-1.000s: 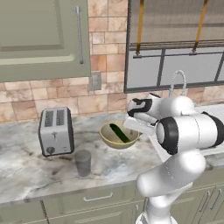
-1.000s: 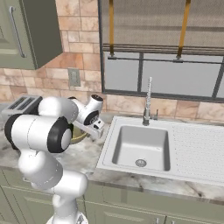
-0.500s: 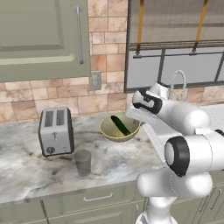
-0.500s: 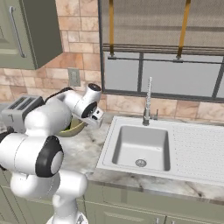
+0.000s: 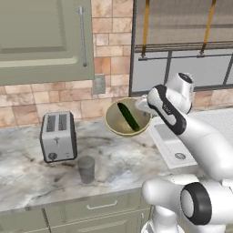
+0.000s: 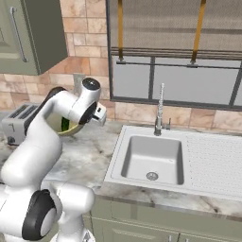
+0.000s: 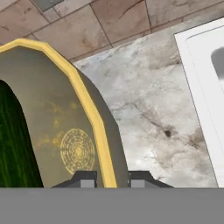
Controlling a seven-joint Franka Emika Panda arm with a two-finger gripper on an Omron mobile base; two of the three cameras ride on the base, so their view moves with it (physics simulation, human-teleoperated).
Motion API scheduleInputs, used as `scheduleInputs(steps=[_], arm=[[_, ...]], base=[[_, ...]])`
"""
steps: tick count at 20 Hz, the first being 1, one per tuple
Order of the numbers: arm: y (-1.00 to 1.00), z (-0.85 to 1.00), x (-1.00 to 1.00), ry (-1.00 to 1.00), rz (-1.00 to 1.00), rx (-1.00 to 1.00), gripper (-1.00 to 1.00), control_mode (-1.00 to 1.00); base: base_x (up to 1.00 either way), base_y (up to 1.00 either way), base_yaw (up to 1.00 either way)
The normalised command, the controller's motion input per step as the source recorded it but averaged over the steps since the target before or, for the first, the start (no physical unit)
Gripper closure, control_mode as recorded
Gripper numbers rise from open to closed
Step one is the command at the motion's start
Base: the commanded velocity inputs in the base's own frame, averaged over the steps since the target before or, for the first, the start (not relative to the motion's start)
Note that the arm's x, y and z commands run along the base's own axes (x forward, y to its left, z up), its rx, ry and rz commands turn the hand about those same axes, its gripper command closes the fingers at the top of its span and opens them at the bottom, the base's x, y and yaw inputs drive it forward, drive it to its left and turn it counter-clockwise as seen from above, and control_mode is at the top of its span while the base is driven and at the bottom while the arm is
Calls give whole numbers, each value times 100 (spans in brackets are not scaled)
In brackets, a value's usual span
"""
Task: Move the glass cup from next to the sink to the open cabinet. Then, move the bowl with the cucumber to the fridge to clear the area for faucet cleaning.
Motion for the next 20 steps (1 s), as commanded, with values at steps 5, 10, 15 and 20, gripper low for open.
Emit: scheduleInputs(steps=[5, 10, 15, 20], arm=[[0, 27, -37, -10, -1, 0, 100, -100], [-10, 0, -43, -4, -11, 3, 100, 100], [0, 0, 0, 0, 0, 0, 100, 100], [0, 0, 0, 0, 0, 0, 100, 100]], base=[[0, 0, 0], [-38, -9, -24], [-76, 0, -77], [-66, 0, -80]])
